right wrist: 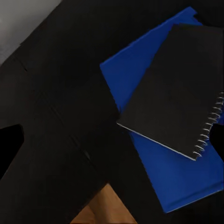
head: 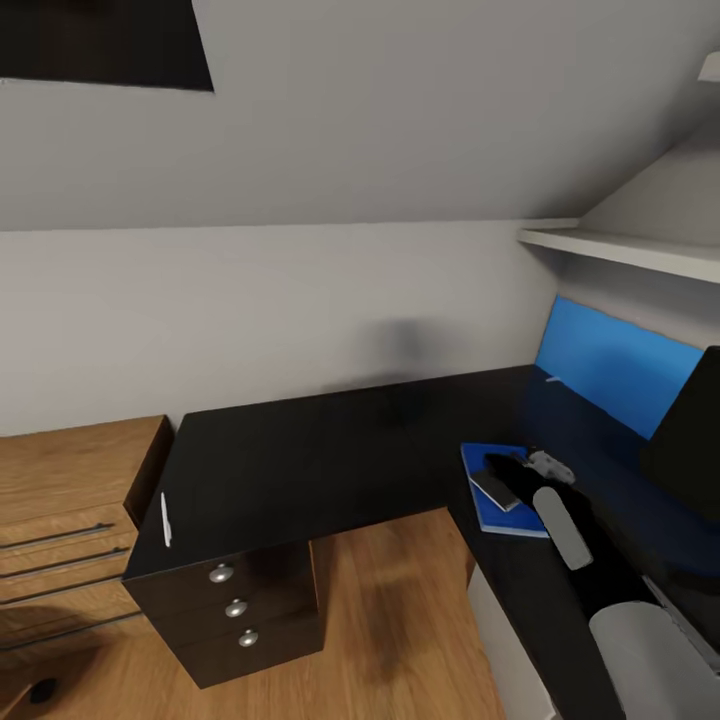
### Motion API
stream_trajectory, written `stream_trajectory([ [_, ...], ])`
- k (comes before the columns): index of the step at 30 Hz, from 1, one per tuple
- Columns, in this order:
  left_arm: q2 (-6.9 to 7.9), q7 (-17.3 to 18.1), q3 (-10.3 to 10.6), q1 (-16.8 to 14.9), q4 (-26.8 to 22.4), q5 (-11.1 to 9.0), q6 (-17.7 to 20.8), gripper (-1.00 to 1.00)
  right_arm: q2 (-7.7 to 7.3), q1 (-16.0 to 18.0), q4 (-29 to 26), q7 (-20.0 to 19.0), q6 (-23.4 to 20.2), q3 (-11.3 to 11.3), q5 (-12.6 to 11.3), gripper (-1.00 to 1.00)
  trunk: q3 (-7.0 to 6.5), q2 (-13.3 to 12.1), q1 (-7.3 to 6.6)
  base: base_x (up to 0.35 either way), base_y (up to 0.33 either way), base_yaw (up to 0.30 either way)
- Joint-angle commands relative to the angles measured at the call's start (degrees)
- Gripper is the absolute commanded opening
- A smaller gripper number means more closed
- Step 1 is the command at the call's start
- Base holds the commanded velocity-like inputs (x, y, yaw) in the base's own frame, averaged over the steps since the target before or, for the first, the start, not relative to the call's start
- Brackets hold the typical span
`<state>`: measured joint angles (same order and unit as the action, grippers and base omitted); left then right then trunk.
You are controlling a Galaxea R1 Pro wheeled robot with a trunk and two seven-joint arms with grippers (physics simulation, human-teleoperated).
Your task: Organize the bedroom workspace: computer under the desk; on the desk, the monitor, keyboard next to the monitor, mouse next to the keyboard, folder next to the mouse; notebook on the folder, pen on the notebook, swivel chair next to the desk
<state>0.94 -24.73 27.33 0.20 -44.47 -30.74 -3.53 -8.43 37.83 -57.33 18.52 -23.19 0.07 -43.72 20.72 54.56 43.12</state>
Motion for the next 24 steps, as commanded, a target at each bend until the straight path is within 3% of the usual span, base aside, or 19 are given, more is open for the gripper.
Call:
stream_trajectory([
  [1,0.09,-0.40,0.36,-0.03,-0.09,-0.61,-0.34,1.00,0.07,-0.10,-1.08,2.05,-0.12,1.29,1.30,1.00,-0.13,-0.37,-0.22,0.000,0.000,0.000],
  [2,0.10,-0.40,0.34,-0.03,-0.09,-0.62,-0.34,1.00,0.30,-0.29,-2.55,4.76,0.03,3.65,4.18,1.00,-0.31,-0.77,-0.43,0.000,0.000,0.000],
  [4,0.11,-0.40,0.35,-0.03,-0.09,-0.63,-0.34,1.00,1.09,-0.63,-3.82,7.86,0.27,6.94,7.32,1.00,-0.49,-1.17,-0.65,0.000,0.000,0.000],
  [6,0.11,-0.40,0.32,-0.03,-0.09,-0.63,-0.37,1.00,2.06,-0.92,-4.46,9.58,0.43,9.36,9.04,1.00,-0.49,-1.17,-0.65,0.000,0.000,0.000],
  [10,0.11,-0.40,0.29,-0.03,-0.09,-0.59,-0.49,1.00,3.07,-1.51,-5.03,10.70,0.56,11.42,10.19,1.00,-0.49,-1.17,-0.65,0.000,0.000,0.000],
  [16,0.16,-0.40,0.22,-0.03,-0.09,-0.56,-0.58,1.00,4.28,-2.19,-5.39,11.09,1.39,12.29,10.64,1.00,-0.49,-1.17,-0.65,0.000,0.000,0.001],
  [18,0.11,-0.40,0.19,-0.03,-0.09,-0.55,-0.60,1.00,5.92,-2.36,-5.48,11.48,2.21,12.84,10.75,1.00,-0.49,-1.17,-0.65,0.000,0.000,0.132],
  [22,0.11,-0.40,0.19,-0.03,-0.09,-0.57,-0.60,1.00,7.47,-2.39,-5.41,11.71,2.40,14.23,11.16,1.00,-0.49,-1.17,-0.65,0.000,0.000,0.208],
  [24,0.10,-0.40,0.18,-0.03,-0.09,-0.60,-0.57,1.00,8.13,-2.40,-5.24,11.78,2.50,16.06,12.10,1.00,-0.48,-1.17,-0.65,0.000,0.000,0.245],
])
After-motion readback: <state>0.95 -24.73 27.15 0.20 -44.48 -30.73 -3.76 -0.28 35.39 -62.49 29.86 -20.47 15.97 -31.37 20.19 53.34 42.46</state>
